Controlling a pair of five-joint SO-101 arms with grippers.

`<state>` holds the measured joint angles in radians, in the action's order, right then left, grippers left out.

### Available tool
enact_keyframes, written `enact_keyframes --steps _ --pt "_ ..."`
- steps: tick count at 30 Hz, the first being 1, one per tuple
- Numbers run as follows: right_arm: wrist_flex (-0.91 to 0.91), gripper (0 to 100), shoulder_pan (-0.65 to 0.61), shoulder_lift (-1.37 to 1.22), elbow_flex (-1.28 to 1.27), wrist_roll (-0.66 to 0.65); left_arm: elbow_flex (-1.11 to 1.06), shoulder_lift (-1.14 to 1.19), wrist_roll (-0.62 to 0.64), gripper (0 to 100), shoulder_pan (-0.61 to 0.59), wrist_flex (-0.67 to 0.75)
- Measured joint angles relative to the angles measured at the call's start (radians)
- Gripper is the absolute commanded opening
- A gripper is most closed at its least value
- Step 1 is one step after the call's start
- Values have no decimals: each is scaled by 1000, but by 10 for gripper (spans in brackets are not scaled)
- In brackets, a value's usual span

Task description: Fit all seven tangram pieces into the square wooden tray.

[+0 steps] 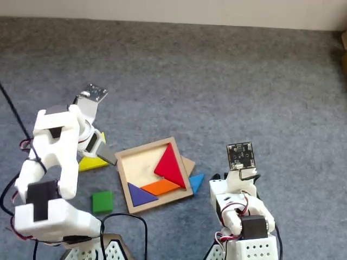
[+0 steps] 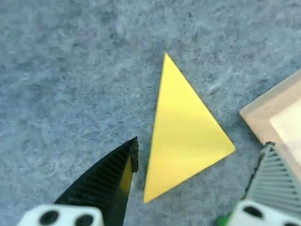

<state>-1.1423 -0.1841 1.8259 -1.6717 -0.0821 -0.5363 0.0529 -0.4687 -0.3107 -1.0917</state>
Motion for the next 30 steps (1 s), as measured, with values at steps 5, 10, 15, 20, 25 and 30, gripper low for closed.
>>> enact_keyframes --steps 5,10,15,20,25,30 --pt "0 77 0 0 0 0 17 49 2 378 0 12" --pt "0 77 0 0 0 0 18 51 2 378 0 12" --pt "0 77 0 0 0 0 18 51 0 367 -14 12" --pt "0 77 0 0 0 0 18 57 -91 284 -20 12" --pt "0 77 0 0 0 0 18 57 -144 288 -18 12" --pt "0 77 0 0 0 0 18 57 -147 284 -18 12"
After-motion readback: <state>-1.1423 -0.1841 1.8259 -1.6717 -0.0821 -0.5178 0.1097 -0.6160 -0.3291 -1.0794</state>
